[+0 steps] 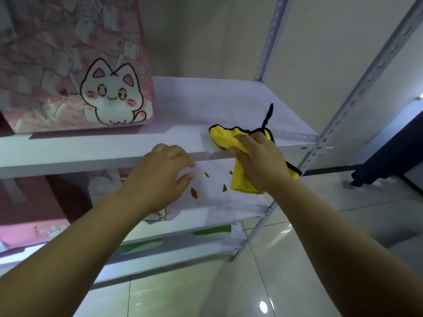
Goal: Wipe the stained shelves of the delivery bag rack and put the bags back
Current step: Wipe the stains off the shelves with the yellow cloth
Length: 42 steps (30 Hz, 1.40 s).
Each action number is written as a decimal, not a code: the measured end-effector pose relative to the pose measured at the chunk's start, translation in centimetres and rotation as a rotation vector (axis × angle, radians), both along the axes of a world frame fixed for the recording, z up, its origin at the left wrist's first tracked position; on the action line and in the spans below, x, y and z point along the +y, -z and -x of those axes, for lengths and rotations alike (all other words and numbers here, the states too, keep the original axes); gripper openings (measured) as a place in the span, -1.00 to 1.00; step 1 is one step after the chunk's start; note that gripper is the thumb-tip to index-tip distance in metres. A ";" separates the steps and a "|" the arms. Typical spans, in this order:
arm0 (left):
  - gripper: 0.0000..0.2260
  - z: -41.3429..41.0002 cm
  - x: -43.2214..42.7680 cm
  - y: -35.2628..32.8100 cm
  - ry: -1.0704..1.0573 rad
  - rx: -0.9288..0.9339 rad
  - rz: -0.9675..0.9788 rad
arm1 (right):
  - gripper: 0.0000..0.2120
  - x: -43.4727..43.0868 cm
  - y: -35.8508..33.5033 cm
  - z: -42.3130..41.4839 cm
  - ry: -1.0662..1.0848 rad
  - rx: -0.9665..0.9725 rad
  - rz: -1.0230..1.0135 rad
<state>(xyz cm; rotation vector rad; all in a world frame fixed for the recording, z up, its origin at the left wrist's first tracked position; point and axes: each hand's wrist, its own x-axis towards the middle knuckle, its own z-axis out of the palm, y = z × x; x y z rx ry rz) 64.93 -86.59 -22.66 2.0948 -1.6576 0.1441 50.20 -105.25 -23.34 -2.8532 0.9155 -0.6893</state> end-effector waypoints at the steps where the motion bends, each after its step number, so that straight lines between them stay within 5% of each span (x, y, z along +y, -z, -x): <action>1: -0.78 0.4 0.4 0.3 0.005 -0.018 0.012 | -0.61 0.4 0.3 0.6 -0.033 -0.038 -0.010; 8: -0.81 3.6 1.8 3.4 -0.096 0.004 -0.026 | -0.62 2.4 2.4 5.1 -0.265 -0.132 -0.101; 19: -0.77 11.7 1.2 12.3 -0.292 0.246 -0.328 | -0.62 -0.6 12.0 10.4 -0.213 0.261 -0.323; 23: -0.86 13.4 0.7 14.2 -0.342 0.535 -0.239 | -0.61 -0.5 14.2 10.4 -0.187 0.258 -0.391; 29: -0.60 14.5 -1.7 14.3 -0.470 1.139 -0.108 | -0.43 2.7 15.1 9.1 -0.288 0.126 -0.559; 31: -0.57 14.3 -2.3 14.0 -0.494 1.202 -0.059 | -0.35 4.3 15.1 8.9 -0.325 0.115 -0.591; 36: -0.95 13.1 -2.5 13.1 -0.583 1.246 0.109 | -0.27 5.6 14.7 8.8 -0.342 0.136 -0.731; 42: -0.86 11.3 -1.6 11.9 -0.448 1.282 0.217 | 0.16 4.4 14.4 8.8 -0.117 0.081 -1.054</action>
